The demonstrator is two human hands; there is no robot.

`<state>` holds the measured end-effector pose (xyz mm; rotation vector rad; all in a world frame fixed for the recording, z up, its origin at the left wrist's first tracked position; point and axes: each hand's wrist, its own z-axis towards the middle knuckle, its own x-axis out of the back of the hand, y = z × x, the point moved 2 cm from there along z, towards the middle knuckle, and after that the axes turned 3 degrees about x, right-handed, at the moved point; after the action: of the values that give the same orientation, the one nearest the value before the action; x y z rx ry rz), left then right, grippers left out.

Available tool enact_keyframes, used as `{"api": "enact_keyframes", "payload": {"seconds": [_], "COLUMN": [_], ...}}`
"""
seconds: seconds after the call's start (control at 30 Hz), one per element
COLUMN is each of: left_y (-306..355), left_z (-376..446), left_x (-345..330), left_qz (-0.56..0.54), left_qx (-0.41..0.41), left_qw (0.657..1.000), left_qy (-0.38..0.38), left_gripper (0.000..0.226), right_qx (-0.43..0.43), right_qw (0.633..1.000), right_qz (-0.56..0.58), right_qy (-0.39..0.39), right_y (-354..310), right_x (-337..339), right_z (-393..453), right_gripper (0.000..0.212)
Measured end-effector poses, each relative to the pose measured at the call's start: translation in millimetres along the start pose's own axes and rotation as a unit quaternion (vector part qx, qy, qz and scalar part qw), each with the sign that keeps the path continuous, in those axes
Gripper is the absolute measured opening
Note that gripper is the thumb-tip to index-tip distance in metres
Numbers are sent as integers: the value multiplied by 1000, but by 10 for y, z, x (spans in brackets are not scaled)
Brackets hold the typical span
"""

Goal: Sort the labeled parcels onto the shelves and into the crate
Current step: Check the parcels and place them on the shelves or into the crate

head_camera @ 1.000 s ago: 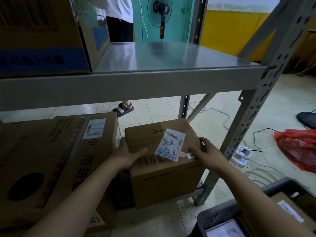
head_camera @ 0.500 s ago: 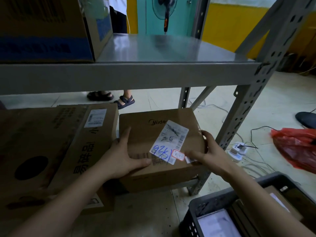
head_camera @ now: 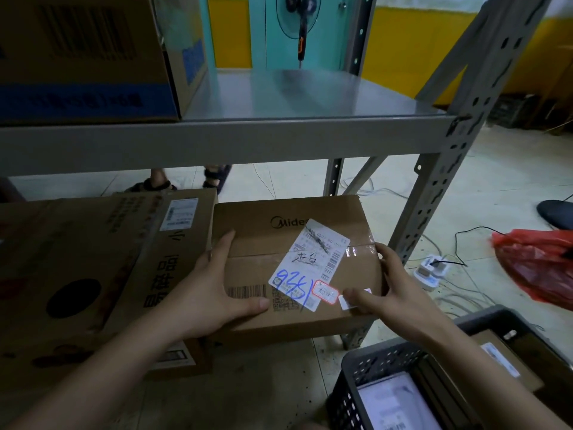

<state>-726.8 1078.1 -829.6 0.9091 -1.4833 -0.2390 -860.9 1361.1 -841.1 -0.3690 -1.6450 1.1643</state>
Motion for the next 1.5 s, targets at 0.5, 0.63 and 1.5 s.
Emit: {"api": "enact_keyframes", "payload": {"seconds": [0.5,0.63,1.5], "left_y": [-27,-13,777], "left_z": [-62,-103,-745], "left_x": [49,97,755], "left_qz": [-9,-5,109], "left_qx": [-11,-23,-113], "left_qw": [999,997,984], "left_qy": [41,67,-88], "left_gripper": [130,123,122], "right_qx": [38,39,-47], "right_qw": [999,999,991], "right_qz": [6,8,-118], "right_qy": [-20,-18,47], "right_y": [-155,-215,-909], "right_x": [-8,8,617], "right_z": [11,-21,-1251], "right_gripper": [103,107,120]}}
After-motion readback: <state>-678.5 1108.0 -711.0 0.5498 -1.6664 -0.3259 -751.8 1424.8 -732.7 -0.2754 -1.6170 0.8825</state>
